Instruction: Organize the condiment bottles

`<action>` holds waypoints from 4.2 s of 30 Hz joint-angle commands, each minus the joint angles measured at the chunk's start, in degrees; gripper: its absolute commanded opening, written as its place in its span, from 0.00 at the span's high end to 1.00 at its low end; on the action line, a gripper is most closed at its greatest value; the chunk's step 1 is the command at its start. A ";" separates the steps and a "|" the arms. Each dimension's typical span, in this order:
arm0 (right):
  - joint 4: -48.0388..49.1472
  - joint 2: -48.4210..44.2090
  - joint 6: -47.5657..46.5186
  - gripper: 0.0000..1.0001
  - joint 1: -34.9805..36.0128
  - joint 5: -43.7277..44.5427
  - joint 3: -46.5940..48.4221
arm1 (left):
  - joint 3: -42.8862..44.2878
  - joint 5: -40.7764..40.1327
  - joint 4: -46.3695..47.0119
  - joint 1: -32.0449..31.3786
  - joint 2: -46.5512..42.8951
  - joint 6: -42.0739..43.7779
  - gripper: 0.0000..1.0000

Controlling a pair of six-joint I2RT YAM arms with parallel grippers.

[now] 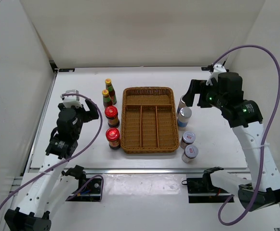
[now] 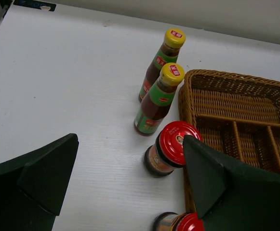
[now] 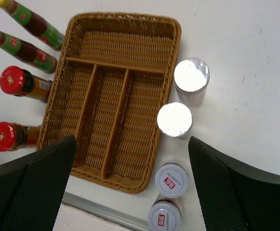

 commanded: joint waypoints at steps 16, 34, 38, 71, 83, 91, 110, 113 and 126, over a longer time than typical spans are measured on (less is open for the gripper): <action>-13.97 34.30 0.67 0.02 -1.35 7.52 31.22 | 1.92 2.00 -3.12 -0.82 1.50 -0.01 0.00; -12.48 51.00 2.97 0.19 -5.92 5.87 27.00 | 3.76 -0.91 -4.79 -0.82 2.91 0.51 0.00; -11.34 52.32 2.96 0.20 -5.92 4.72 25.77 | 3.76 -2.75 -5.32 -0.82 2.91 0.51 0.00; -1.67 60.66 1.64 0.87 8.58 11.23 45.19 | 3.76 -3.81 -5.85 -0.82 3.43 0.51 0.00; -6.06 62.28 1.64 0.00 8.58 14.73 50.65 | 3.76 -4.33 -5.85 -0.82 3.96 0.51 0.00; -10.45 45.24 2.16 0.00 6.57 23.53 39.77 | 3.76 -3.81 -5.85 -0.82 3.96 0.51 0.00; -5.71 34.05 13.32 0.09 2.43 10.78 -1.91 | 3.76 -3.81 -5.85 -0.82 2.91 0.51 0.00; -5.18 32.39 13.33 0.39 3.30 13.75 -2.44 | 3.76 -3.81 -5.85 -0.82 2.29 0.51 0.00; -5.20 26.84 7.28 0.81 13.58 30.91 20.04 | 3.76 -3.81 -5.85 -0.82 1.24 0.51 0.00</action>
